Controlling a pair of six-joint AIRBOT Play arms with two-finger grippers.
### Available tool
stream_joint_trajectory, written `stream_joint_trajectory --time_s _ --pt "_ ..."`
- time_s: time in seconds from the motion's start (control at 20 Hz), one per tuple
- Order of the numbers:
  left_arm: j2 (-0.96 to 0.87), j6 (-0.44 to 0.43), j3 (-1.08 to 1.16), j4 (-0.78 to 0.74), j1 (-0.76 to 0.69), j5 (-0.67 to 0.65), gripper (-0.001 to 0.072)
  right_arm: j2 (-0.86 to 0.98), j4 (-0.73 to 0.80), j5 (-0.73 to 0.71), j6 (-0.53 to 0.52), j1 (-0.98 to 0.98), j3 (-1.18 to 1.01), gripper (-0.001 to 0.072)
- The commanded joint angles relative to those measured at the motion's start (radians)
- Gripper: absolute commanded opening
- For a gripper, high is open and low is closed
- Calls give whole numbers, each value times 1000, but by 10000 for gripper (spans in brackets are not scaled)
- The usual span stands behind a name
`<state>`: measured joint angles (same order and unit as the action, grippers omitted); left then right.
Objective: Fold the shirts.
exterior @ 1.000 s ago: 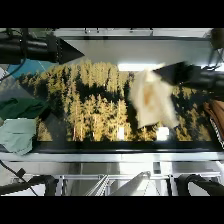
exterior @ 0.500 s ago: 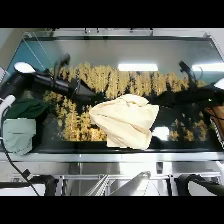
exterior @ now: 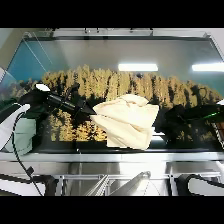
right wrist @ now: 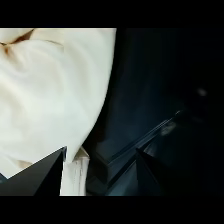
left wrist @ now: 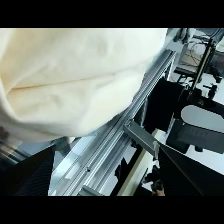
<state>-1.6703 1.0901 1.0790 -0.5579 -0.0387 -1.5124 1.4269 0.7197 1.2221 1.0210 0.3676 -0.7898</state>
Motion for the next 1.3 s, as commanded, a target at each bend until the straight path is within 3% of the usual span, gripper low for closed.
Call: stream_joint_trajectory --time_s 0.0,0.15,0.2,0.25,0.3,0.35,0.4,0.45,0.5,0.55,0.75,0.95,1.1,1.25 --pt "-11 -1 -9 -14 0 -61 716 119 -71 -19 -10 -81 8 509" --pt "-11 27 -9 -45 -2 -23 716 175 -204 -47 -66 -170 7 505" --pt "-11 30 -9 -45 -10 12 715 186 -267 -56 -95 -190 7 448" --pt "-11 30 -9 -43 -13 61 715 193 -323 -61 -125 -202 6 322" --pt "-11 30 -9 -42 -26 111 712 195 -381 -63 -156 -209 5 244" --pt "-11 30 -9 -43 -39 171 650 194 -438 -60 -192 -209 4 124" --pt "-11 29 -9 -44 -53 227 561 194 -474 -44 -227 -209 -3 82" --pt "-11 30 -8 -44 -70 291 398 193 -493 -13 -246 -209 -14 46" --pt "-11 30 -8 -43 -88 347 86 190 -505 28 -261 -209 -31 17" --pt "-11 29 -8 -40 -98 383 20 182 -520 66 -266 -209 -46 17" --pt "38 15 87 9 -81 323 19 60 -607 177 -256 -174 -143 16" --pt "290 41 339 0 -9 235 19 -179 -674 204 -194 -77 -364 16" --pt "488 73 616 0 40 201 19 -375 -787 143 -204 -9 -557 16" --pt "576 109 855 -34 47 169 19 -533 -784 34 -229 16 -680 16"
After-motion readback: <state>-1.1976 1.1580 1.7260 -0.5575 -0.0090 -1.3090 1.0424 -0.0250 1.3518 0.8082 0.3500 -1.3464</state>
